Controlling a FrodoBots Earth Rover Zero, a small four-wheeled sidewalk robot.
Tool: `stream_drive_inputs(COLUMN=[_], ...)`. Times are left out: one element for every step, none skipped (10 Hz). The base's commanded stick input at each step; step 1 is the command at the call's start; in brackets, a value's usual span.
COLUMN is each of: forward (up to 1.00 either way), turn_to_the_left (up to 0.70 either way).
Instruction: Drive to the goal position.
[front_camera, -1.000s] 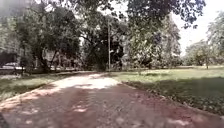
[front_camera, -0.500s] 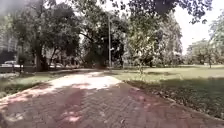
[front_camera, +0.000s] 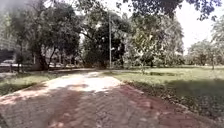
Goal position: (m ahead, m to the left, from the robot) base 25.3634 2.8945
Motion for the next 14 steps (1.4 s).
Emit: stream_drive_inputs(forward=[0.70,0.70,0.70,0.70,0.70,0.70,0.70,0.70,0.70,0.70,0.70,0.70,0.70,0.70], turn_to_the_left=[0.35,0.35,0.35,0.35,0.35,0.35,0.35,0.35,0.35,0.35,0.35,0.35,0.35,0.35])
